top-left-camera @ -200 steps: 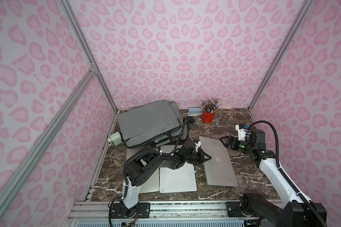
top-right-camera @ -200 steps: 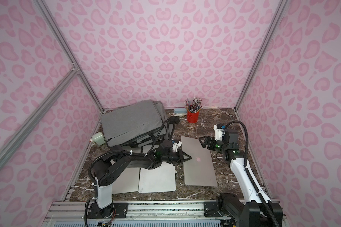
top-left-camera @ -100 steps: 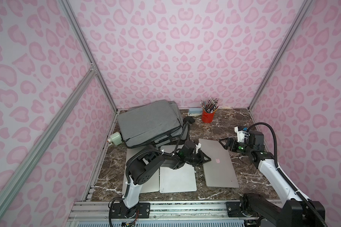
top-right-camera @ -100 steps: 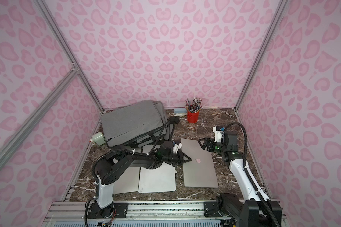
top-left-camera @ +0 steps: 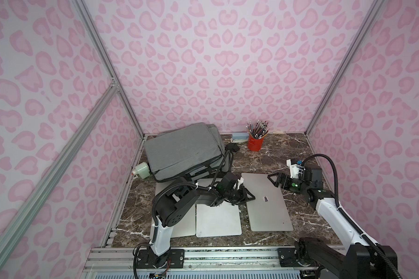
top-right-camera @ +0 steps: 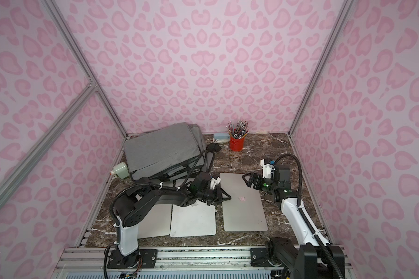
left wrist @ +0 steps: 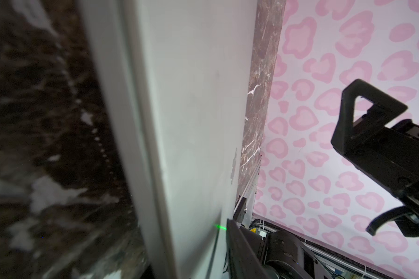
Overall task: Open the zippered laptop bag and take out the laptop
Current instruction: Place the laptop at the center of the board, then reset both arms
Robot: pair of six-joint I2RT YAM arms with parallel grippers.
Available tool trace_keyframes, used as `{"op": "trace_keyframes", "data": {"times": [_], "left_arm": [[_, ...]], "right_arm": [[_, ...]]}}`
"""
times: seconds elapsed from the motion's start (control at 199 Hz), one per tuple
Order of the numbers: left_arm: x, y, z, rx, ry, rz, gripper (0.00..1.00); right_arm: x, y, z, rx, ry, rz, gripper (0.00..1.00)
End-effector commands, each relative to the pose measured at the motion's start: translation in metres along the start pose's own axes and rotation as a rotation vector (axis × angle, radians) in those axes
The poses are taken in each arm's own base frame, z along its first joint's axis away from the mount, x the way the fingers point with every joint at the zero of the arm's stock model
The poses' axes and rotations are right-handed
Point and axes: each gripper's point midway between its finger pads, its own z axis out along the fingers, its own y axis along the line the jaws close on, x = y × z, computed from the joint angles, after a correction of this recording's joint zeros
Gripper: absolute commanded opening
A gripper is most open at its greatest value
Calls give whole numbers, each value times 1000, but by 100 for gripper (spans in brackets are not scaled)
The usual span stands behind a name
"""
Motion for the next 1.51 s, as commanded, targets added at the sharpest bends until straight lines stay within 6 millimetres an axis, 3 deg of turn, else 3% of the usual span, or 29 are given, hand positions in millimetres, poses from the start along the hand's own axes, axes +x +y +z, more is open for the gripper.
{"op": "trace_keyframes", "data": {"times": [0.0,0.487,0.834,0.979,1.271,1.381,1.502], "left_arm": [[1,-2,-5,-2,9,45,34],[-3,27,-10,-196,26,55,41],[-7,34,-49,-419,29,169,49],[-9,37,-73,-466,13,197,52],[-24,42,-145,-596,-96,296,57],[-33,36,-180,-656,-158,363,62],[-49,31,-234,-748,-266,433,70]], "right_arm": [[0,2,0,-16,-12,-1,90],[15,-1,-1,-26,-10,11,90],[-3,4,-7,0,-43,-45,90],[-13,9,-9,-1,-70,-67,90],[-28,22,-10,12,-109,-163,92],[-34,33,-9,10,-133,-231,98],[-46,35,-9,58,-180,-296,98]]}}
